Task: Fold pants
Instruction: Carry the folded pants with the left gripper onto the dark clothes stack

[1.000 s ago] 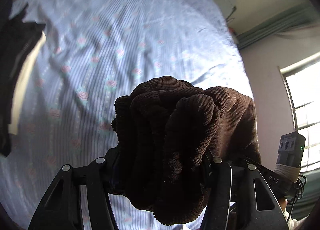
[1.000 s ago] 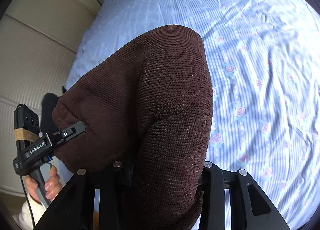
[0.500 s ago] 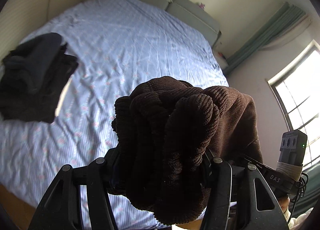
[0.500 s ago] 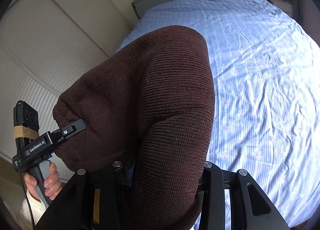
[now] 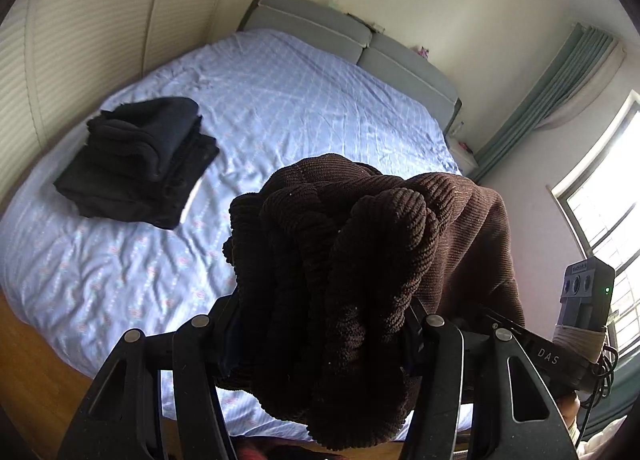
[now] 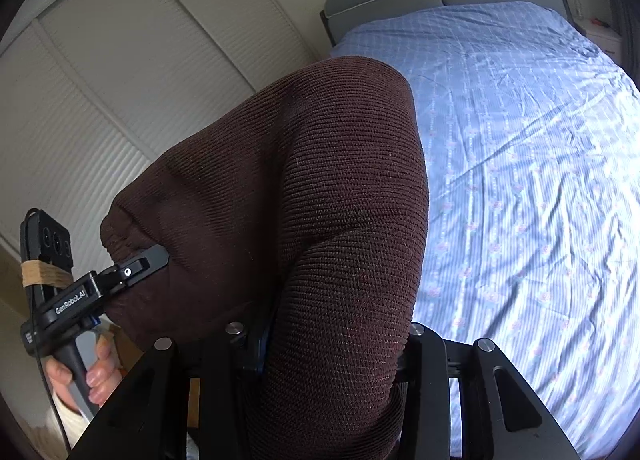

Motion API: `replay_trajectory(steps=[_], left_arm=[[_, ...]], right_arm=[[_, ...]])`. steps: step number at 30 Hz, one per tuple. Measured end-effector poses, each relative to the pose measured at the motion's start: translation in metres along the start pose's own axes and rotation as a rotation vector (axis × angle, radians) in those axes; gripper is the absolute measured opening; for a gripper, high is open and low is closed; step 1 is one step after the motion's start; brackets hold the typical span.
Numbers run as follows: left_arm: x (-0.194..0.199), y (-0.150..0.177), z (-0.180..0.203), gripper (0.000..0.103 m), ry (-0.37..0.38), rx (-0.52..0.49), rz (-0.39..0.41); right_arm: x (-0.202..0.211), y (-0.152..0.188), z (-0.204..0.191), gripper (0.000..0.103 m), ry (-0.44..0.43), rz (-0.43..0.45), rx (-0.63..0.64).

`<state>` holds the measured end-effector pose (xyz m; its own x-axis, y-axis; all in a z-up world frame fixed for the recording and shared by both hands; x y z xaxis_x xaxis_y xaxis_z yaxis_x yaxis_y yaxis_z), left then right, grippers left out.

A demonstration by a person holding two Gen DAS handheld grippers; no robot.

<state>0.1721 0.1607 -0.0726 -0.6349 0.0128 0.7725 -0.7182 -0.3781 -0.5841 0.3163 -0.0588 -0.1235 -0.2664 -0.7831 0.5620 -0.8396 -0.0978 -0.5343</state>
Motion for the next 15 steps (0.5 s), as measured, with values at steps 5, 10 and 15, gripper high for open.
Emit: replay_trajectory(steps=[5, 10, 15], left_arm=[[0.016, -0.009, -0.045, 0.057, 0.013, 0.027, 0.033], [0.025, -0.029, -0.109, 0.057, 0.049, 0.029, 0.050], [0.023, -0.047, -0.176, 0.057, 0.077, -0.014, -0.006]], right_arm=[[-0.032, -0.012, -0.034, 0.040, -0.008, 0.000, 0.038], [-0.087, -0.030, -0.071, 0.040, 0.019, 0.012, 0.072], [-0.138, -0.025, -0.108, 0.040, 0.054, 0.023, 0.010]])
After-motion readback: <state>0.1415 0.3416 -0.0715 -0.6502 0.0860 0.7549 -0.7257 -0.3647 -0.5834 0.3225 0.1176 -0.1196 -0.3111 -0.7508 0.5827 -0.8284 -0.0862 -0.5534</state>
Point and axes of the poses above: each gripper's, at about its wrist camera, not at the fingertips, and x roughly against the way its jaws point, z to its right, y to its underside, the point moved 5 cm from there along -x, roughly the way its jaws point, and after that the axes turned 13 degrees about -y, right-handed, at the moved point
